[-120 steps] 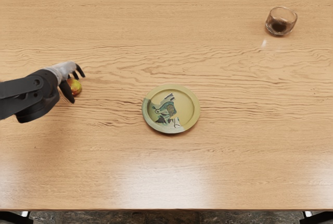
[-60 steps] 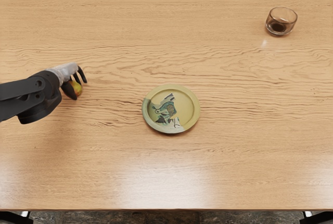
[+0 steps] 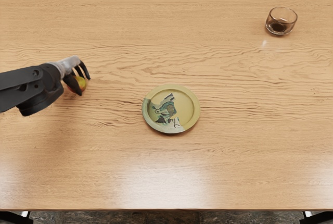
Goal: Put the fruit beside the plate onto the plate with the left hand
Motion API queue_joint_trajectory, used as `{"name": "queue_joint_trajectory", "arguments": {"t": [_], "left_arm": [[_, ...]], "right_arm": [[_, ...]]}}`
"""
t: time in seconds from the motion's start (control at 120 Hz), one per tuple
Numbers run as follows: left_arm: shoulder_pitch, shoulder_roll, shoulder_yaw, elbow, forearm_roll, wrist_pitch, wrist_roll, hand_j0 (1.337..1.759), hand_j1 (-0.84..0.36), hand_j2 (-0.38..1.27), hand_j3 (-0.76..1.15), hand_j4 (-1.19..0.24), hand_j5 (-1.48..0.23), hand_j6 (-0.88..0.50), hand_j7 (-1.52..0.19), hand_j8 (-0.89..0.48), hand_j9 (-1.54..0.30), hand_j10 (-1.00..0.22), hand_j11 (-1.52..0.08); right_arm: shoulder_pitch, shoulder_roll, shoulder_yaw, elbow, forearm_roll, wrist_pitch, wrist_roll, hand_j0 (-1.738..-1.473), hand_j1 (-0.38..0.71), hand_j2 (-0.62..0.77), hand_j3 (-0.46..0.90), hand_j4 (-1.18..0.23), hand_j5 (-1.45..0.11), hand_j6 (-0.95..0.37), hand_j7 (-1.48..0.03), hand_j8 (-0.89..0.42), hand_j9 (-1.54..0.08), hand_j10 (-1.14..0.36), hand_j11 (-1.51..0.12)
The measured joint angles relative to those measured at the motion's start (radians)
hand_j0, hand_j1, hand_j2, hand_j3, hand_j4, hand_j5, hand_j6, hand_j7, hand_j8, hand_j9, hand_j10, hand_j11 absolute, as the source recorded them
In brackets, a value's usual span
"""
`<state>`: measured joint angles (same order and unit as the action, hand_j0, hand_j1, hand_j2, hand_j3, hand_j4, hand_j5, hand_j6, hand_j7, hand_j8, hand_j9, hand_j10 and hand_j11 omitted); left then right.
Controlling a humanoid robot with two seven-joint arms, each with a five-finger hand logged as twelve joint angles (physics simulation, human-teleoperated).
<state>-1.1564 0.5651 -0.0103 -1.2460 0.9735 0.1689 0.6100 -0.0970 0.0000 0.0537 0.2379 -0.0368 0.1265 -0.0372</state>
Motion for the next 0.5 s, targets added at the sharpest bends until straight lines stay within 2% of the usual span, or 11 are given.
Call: {"name": "queue_joint_trajectory", "arguments": {"t": [0.1, 0.225, 0.275, 0.483, 0.5], "left_arm": [[-0.002, -0.005, -0.062, 0.000, -0.066, -0.005, 0.000, 1.655, -0.33, 0.29, 0.00, -0.65, -0.89, -0.50, -0.87, -0.48, -0.88, -0.60, -0.88], [-0.042, -0.021, -0.116, -0.001, -0.177, -0.018, 0.001, 1.656, -0.33, 0.30, 0.00, -0.65, -0.90, -0.49, -0.88, -0.47, -0.89, -0.59, -0.88], [-0.048, -0.049, -0.126, -0.001, -0.210, -0.026, 0.001, 1.656, -0.32, 0.27, 0.00, -0.66, -0.90, -0.49, -0.88, -0.48, -0.89, -0.60, -0.89], [-0.064, -0.134, -0.179, -0.002, -0.283, -0.146, 0.001, 1.657, -0.35, 0.33, 0.00, -0.65, -0.94, -0.46, -0.90, -0.45, -0.90, -0.59, -0.89], [-0.070, -0.145, -0.182, -0.002, -0.284, -0.153, 0.001, 1.657, -0.34, 0.29, 0.00, -0.65, -0.94, -0.46, -0.90, -0.44, -0.90, -0.59, -0.89]], "right_arm": [[0.000, 0.000, 0.000, 0.000, 0.000, 0.000, 0.000, -1.658, -0.33, 0.00, 0.00, -0.01, -0.02, -0.01, -0.02, -0.01, -0.02, -0.01, -0.02], [0.000, 0.000, 0.000, 0.000, 0.000, 0.000, 0.000, -1.658, -0.33, 0.00, 0.00, -0.01, -0.02, -0.01, -0.02, -0.01, -0.02, -0.01, -0.02], [0.000, 0.000, 0.000, 0.000, 0.000, 0.000, 0.000, -1.658, -0.33, 0.00, 0.00, -0.01, -0.02, -0.01, -0.02, -0.01, -0.02, -0.01, -0.02], [0.000, 0.000, 0.000, 0.000, 0.000, 0.000, 0.000, -1.658, -0.33, 0.00, 0.00, -0.01, -0.02, -0.01, -0.02, -0.01, -0.02, -0.01, -0.02], [0.000, 0.000, 0.000, 0.000, 0.000, 0.000, 0.000, -1.658, -0.33, 0.00, 0.00, -0.01, -0.02, -0.01, -0.02, -0.01, -0.02, -0.01, -0.02]]}}
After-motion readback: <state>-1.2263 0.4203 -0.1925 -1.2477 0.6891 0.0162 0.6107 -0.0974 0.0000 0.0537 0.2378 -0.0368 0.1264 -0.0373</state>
